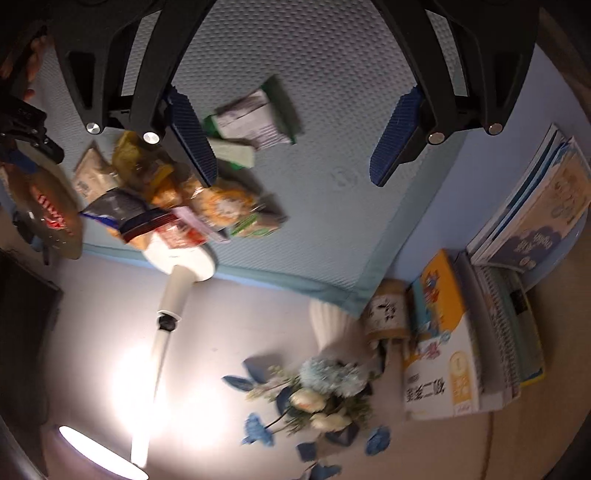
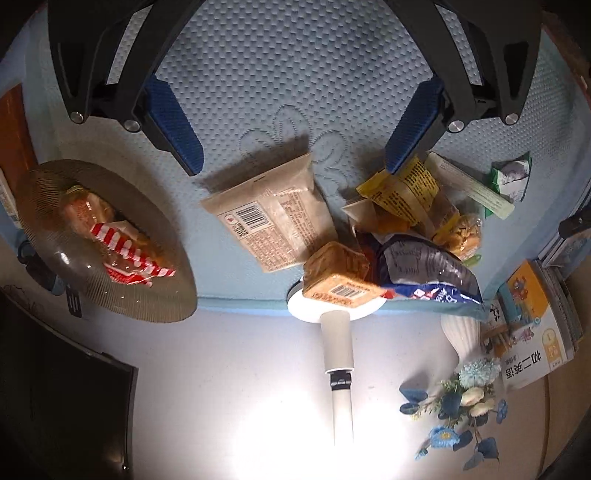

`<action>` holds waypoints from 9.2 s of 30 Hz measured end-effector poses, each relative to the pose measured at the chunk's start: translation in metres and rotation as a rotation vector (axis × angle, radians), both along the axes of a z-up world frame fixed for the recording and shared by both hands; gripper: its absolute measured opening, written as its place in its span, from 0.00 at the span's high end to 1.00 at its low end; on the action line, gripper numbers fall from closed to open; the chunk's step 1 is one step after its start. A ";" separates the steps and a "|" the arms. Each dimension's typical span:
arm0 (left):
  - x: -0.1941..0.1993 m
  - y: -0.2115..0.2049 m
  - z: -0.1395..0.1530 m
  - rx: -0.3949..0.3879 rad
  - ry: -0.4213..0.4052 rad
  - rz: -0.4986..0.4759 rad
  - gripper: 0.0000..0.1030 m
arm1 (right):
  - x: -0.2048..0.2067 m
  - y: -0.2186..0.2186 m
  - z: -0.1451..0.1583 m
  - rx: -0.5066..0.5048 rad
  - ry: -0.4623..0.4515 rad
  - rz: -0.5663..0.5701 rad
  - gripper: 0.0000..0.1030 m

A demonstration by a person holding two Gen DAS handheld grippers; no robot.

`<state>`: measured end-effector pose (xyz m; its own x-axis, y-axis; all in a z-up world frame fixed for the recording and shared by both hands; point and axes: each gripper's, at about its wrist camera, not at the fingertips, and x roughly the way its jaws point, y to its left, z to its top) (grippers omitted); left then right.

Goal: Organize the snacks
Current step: 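Move both open tools back toward the snack pile, then grasp the white-green packet with the left tool while the right tool grasps the yellow snack bag, then carry both packets into the brown glass bowl and open both tools, then move both open tools back toward the snack pile, then grasp the blue cookie bag with the right tool while the left tool grasps the long pale stick packet, then carry the cookie bag and stick packet into the brown glass bowl, open both tools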

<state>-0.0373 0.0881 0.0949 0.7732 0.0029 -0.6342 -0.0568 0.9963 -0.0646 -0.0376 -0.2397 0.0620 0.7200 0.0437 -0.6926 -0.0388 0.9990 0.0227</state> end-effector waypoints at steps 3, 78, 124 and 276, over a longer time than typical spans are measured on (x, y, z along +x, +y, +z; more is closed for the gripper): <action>0.011 0.012 -0.030 0.016 0.060 0.043 0.18 | 0.006 0.002 -0.011 0.023 0.026 0.006 0.05; -0.039 -0.114 -0.057 0.039 0.190 -0.575 0.51 | -0.075 -0.011 -0.031 0.081 0.282 0.139 0.33; 0.086 -0.354 0.039 0.049 0.034 -0.801 0.26 | -0.012 -0.228 0.057 0.231 0.086 -0.328 0.53; 0.024 -0.233 0.019 -0.038 0.070 -0.665 0.83 | -0.072 -0.145 0.071 0.180 -0.005 -0.156 0.47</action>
<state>-0.0133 -0.1454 0.1135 0.5596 -0.4831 -0.6734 0.5632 0.8178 -0.1187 -0.1094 -0.3846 0.1334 0.7311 0.0544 -0.6801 0.1149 0.9727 0.2014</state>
